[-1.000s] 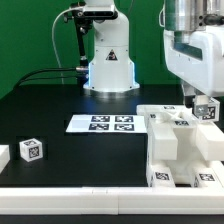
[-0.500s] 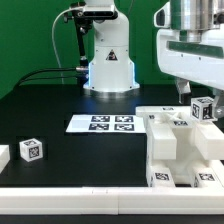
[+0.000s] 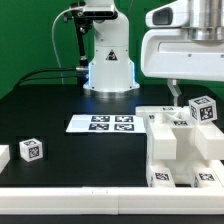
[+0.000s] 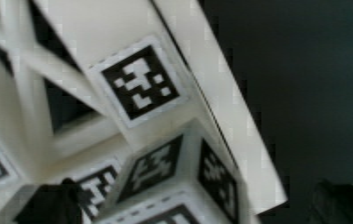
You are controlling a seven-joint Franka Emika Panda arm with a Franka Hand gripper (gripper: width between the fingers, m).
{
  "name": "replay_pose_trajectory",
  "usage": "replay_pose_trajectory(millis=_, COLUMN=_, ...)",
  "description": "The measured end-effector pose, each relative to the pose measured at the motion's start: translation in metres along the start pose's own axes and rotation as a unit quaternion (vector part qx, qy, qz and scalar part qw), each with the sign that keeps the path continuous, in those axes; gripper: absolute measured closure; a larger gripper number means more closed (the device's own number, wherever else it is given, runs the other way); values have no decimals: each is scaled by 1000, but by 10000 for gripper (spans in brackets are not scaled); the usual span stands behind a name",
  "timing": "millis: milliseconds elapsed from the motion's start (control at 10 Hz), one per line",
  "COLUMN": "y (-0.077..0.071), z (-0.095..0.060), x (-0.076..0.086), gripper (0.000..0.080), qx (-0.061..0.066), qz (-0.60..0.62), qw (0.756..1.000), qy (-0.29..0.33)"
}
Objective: Assemble chair
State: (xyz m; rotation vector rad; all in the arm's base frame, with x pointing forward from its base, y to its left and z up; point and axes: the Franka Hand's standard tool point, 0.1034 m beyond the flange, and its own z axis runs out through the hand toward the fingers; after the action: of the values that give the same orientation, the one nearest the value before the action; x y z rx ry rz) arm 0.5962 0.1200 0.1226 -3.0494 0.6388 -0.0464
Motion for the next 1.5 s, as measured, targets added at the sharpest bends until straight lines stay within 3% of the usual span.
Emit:
replay_pose_trajectory(millis=100, y=-2, z=0, x=-1, gripper=151, qx=0, qz=-105, qw=994, qy=0)
replay_pose_trajectory(millis=300, y=-2, z=3, x=-1, gripper=151, qx=0, qz=-144, qw=990, qy=0)
replay_pose_trajectory(millis=500, y=-1, z=3, x=-1, gripper=406, qx=0, qz=-129, qw=992, qy=0)
replay_pose_trajectory(millis=600, y=-1, z=3, x=-1, gripper=406, qx=0, qz=-104, qw=995, qy=0)
replay_pose_trajectory(millis=700, y=0, z=3, x=0, gripper=518, qx=0, qz=-55, qw=999, qy=0)
replay_pose_trajectory(millis=1200, y=-3, z=4, x=1, gripper=518, qx=3, qz=154, qw=988, qy=5)
replay_pose_trajectory(millis=1500, y=-4, z=4, x=0, gripper=518, qx=18, qz=327, qw=945, qy=4)
